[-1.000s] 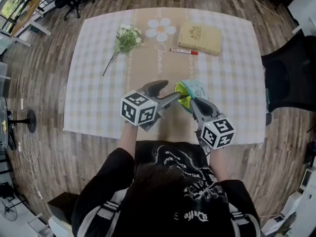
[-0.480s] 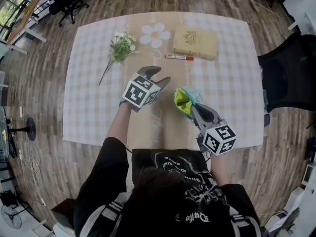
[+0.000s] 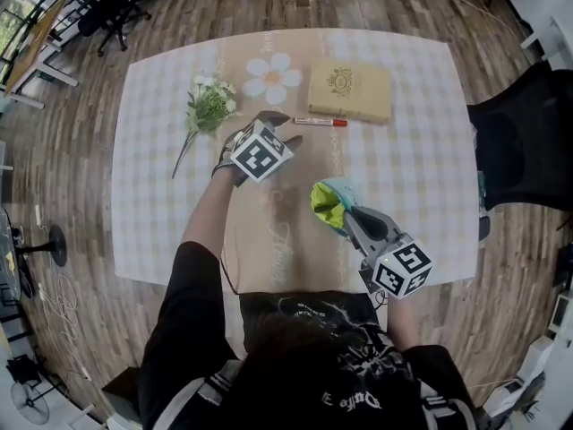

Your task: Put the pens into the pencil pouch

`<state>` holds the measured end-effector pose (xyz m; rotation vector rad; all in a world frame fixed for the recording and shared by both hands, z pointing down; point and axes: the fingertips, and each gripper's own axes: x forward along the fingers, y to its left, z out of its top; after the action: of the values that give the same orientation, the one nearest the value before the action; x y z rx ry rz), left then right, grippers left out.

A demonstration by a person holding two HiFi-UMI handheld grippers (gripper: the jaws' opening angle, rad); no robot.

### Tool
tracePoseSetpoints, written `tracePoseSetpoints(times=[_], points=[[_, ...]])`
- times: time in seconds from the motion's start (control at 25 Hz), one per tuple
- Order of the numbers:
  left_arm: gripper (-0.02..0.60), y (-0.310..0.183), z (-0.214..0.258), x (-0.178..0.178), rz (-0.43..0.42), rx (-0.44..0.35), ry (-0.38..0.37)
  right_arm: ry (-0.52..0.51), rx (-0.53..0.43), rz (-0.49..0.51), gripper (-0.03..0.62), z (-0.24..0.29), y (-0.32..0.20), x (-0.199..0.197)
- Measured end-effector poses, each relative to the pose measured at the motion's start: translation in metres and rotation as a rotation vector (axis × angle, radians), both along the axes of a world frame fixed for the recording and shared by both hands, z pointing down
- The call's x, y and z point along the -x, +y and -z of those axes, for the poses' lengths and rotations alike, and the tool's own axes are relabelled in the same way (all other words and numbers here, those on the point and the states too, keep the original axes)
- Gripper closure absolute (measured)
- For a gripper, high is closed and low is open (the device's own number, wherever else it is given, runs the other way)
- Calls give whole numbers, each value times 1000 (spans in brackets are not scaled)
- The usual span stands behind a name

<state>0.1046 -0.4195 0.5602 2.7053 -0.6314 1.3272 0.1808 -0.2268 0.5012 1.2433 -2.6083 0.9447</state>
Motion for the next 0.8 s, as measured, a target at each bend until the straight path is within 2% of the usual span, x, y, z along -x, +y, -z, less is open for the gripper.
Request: tracePoseSetpoints(times=[0.24, 0.44, 0.68, 0.8], points=[[365, -32, -30, -7, -118, 22, -127, -15, 25, 51, 555, -7, -16, 5], [384, -52, -52, -16, -194, 47, -204, -33, 39, 77, 556, -15, -28, 7], [388, -57, -72, -34, -229, 104, -249, -55, 58, 98, 554, -18, -38, -9], [389, -57, -81, -28, -215, 121, -247, -46, 72, 106, 555, -21, -37, 1]])
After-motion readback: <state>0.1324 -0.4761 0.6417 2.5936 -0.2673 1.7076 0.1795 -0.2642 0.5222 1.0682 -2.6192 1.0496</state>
